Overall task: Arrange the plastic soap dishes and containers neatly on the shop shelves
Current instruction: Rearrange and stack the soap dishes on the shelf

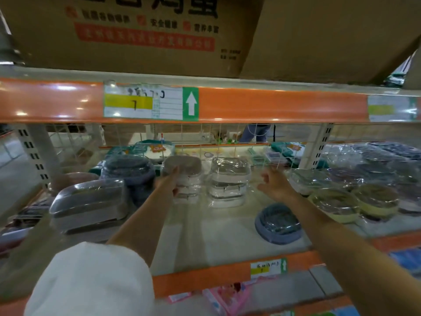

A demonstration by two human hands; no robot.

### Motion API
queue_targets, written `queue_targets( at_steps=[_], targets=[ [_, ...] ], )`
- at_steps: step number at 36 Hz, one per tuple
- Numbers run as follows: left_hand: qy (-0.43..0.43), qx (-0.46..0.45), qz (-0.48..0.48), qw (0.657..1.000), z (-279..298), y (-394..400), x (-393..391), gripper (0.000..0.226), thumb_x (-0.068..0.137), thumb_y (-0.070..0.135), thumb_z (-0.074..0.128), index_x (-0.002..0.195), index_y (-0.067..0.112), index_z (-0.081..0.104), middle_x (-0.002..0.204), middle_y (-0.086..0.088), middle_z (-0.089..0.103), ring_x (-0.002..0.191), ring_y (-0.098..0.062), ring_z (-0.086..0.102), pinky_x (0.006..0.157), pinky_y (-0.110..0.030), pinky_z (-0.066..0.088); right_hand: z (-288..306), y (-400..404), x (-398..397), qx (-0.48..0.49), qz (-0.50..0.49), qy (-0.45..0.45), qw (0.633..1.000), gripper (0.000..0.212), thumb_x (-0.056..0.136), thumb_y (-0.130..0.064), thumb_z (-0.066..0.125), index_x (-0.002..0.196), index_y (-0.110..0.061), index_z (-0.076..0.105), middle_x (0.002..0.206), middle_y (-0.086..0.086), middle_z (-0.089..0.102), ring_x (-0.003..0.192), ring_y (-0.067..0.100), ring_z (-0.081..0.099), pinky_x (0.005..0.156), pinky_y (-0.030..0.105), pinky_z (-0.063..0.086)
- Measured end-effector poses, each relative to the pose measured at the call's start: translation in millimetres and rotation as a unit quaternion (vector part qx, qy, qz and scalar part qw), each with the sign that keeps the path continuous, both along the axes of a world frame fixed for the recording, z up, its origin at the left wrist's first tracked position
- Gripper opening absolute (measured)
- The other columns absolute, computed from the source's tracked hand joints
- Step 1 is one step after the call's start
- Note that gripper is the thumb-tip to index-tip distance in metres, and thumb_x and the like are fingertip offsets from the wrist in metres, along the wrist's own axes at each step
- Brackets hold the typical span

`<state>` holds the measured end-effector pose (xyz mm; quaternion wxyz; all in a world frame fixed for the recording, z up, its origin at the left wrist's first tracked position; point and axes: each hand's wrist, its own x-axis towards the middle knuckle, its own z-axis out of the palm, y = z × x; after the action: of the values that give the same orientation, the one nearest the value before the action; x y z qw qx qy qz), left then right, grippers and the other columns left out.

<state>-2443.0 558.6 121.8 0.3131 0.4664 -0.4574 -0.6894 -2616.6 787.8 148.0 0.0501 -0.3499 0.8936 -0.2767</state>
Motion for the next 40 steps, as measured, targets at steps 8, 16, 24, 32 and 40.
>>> queue_targets(
  at_steps=[8,16,24,32,40],
  targets=[
    [0.004,-0.016,-0.015,1.000,3,-4,-6,0.037,0.090,0.036,0.064,0.075,0.005,0.052,0.036,-0.002,0.051,0.031,-0.009,0.047,0.047,-0.025,0.040,-2,9,-3,0.016,-0.029,-0.017,0.999,0.046,0.087,-0.015,0.064,0.129,-0.004,0.049,0.130,0.014,0.051,0.115,0.026,0.052,0.089,0.030,0.042],
    [-0.050,-0.117,-0.022,0.992,-10,37,-14,0.035,0.086,0.040,0.068,0.097,0.010,0.055,0.088,-0.009,0.059,0.073,-0.019,0.056,0.066,-0.032,0.049,-3,43,-12,0.040,-0.039,-0.018,0.998,0.041,0.090,-0.014,0.061,0.128,-0.003,0.052,0.129,0.014,0.055,0.117,0.027,0.052,0.095,0.031,0.040],
    [-0.320,-0.361,-0.221,0.848,-8,124,-35,0.028,0.087,0.038,0.059,0.085,0.011,0.065,0.085,-0.010,0.066,0.094,-0.027,0.064,0.072,-0.028,0.044,-7,79,-24,0.078,0.005,-0.003,0.997,0.032,0.088,-0.007,0.061,0.120,-0.002,0.060,0.122,0.014,0.061,0.114,0.028,0.055,0.084,0.026,0.039],
    [-0.367,-0.416,-0.298,0.777,-12,179,-68,0.033,0.088,0.033,0.062,0.111,0.009,0.059,0.115,-0.007,0.061,0.107,-0.022,0.057,0.089,-0.030,0.049,-12,95,-35,0.207,0.149,0.016,0.967,0.013,0.085,-0.016,0.069,0.094,-0.013,0.061,0.097,0.006,0.061,0.087,0.020,0.056,0.059,0.025,0.037],
    [-0.378,-0.419,-0.336,0.754,-24,211,-85,0.083,0.078,0.052,0.070,0.134,-0.003,0.041,0.133,-0.020,0.047,0.116,-0.029,0.052,0.087,-0.032,0.045,-23,95,-50,0.262,0.218,0.074,0.937,0.065,0.084,-0.032,0.072,0.135,-0.007,0.042,0.134,0.015,0.037,0.123,0.030,0.038,0.092,0.031,0.037]
  ],
)
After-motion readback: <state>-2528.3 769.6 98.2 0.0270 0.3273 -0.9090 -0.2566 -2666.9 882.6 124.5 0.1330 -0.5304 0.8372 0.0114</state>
